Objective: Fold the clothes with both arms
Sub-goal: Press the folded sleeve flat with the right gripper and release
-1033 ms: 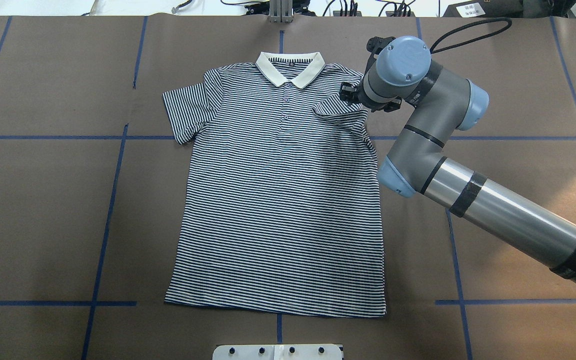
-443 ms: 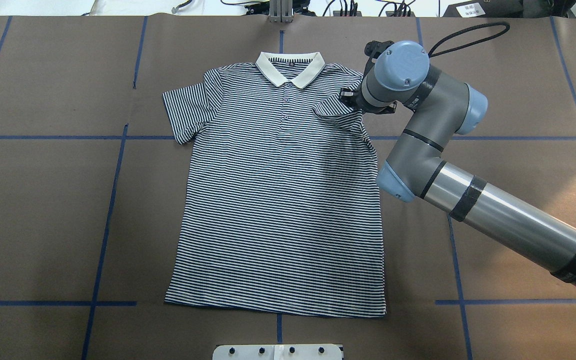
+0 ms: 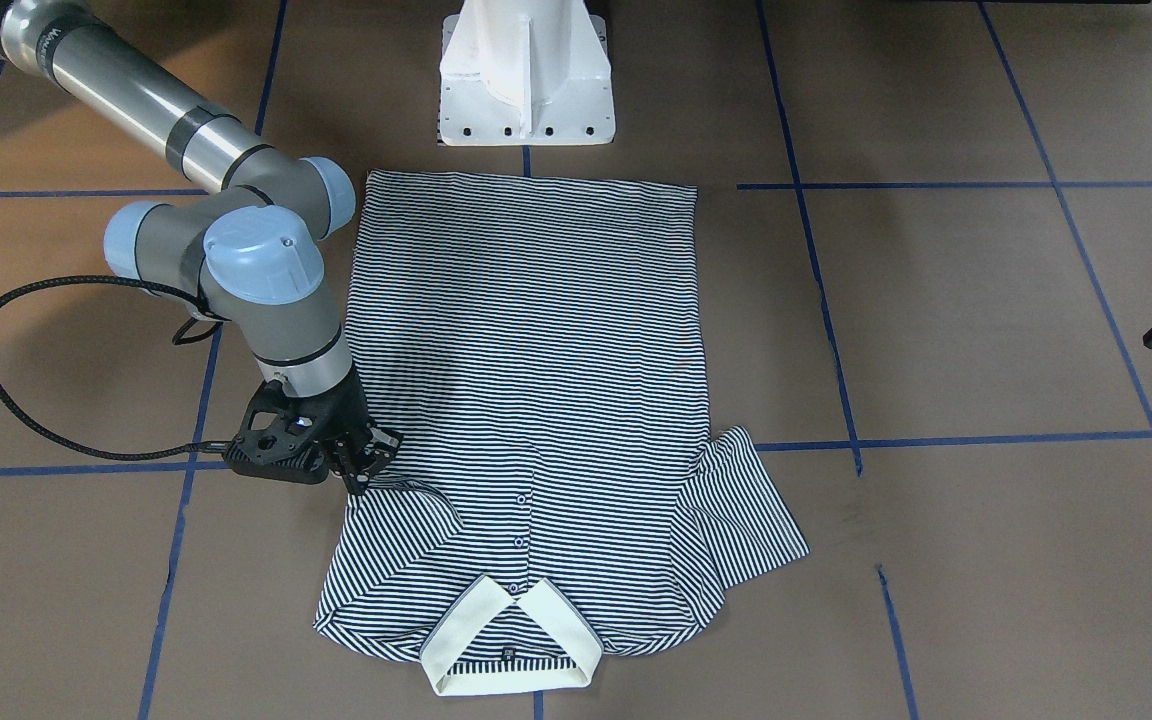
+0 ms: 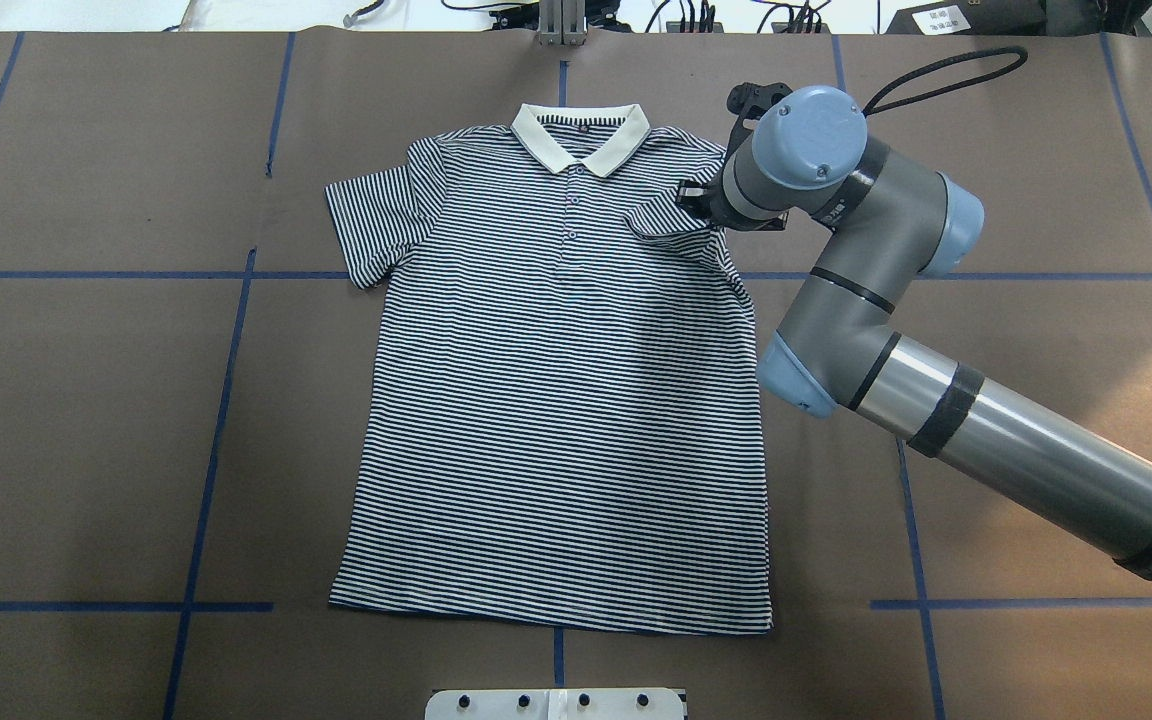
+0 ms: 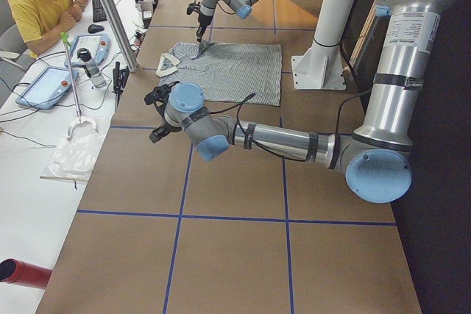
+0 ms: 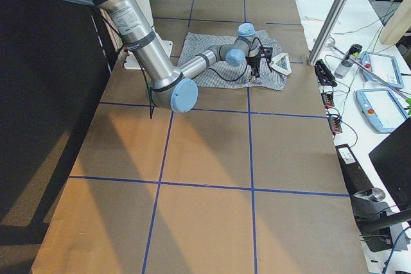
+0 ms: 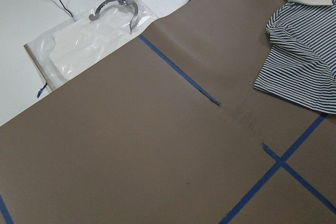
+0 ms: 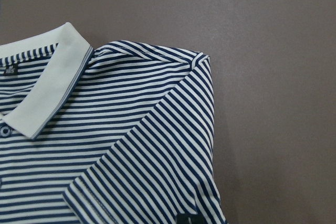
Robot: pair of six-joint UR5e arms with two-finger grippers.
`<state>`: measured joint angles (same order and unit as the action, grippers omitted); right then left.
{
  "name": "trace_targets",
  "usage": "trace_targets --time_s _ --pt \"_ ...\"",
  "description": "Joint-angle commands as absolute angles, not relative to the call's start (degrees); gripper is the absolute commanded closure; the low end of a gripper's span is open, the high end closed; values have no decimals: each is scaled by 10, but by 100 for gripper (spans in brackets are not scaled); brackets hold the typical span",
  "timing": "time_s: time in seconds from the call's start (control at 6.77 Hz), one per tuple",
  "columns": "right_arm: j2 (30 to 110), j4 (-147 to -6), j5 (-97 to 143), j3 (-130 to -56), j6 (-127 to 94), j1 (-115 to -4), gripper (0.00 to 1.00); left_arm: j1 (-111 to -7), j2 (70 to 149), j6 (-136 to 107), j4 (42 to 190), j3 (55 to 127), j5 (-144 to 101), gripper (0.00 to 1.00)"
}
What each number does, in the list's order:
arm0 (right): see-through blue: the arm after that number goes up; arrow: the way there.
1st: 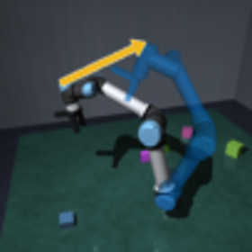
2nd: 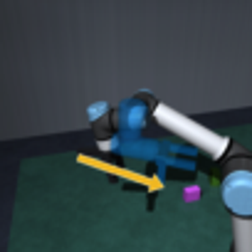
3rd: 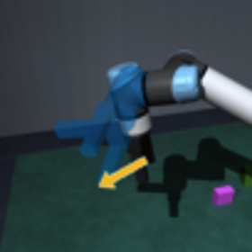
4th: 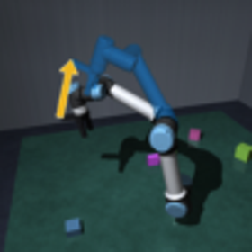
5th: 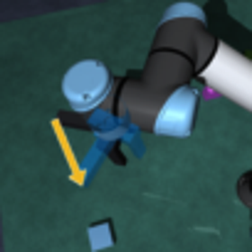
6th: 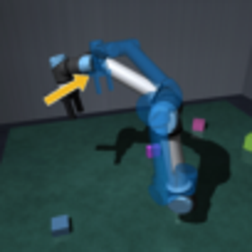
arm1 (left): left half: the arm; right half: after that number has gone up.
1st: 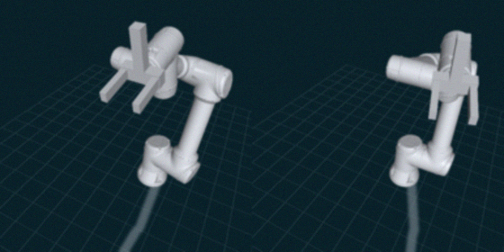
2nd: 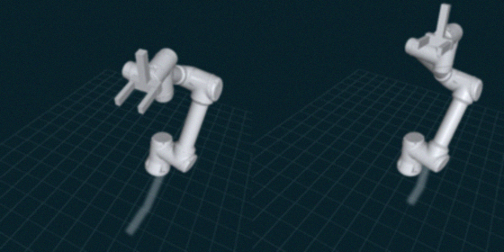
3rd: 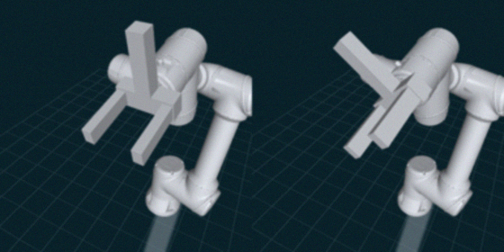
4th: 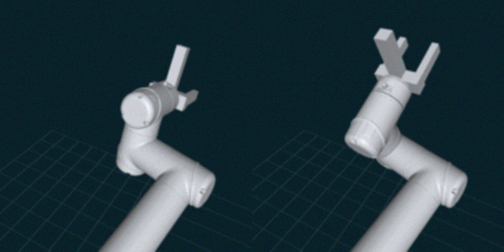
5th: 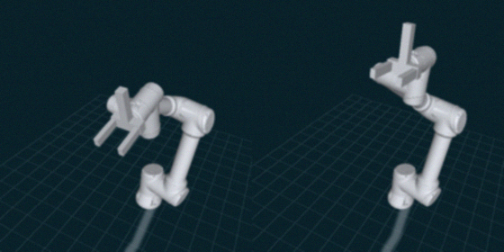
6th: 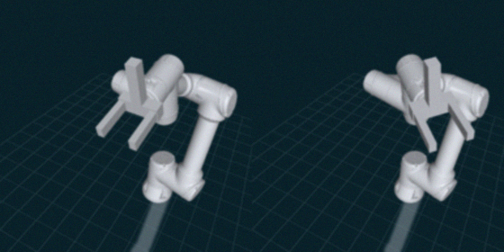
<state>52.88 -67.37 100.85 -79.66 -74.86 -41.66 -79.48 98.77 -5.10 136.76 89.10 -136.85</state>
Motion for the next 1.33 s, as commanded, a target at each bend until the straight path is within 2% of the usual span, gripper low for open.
trace_targets --time_s 0.0,0.15,0.3,0.59,0.74,1.18 --pt "548 -674 982 -831 -759 -385 90 -795 989 -51 1368 890 -1368 0" --pt "548 -674 968 -831 -764 -373 67 -795 990 -51 1368 889 -1368 0" --pt "548 -674 958 -831 -765 -367 1 -794 991 -51 1368 889 -1368 0" --pt "541 -703 957 -843 -763 -364 0 -795 991 -51 1368 889 -1368 0" --pt "538 -794 964 -888 -749 -364 0 -792 994 -52 1366 888 -1368 0" --pt "570 -807 1096 -897 -548 -482 0 -717 1078 -165 1366 834 -1355 0"
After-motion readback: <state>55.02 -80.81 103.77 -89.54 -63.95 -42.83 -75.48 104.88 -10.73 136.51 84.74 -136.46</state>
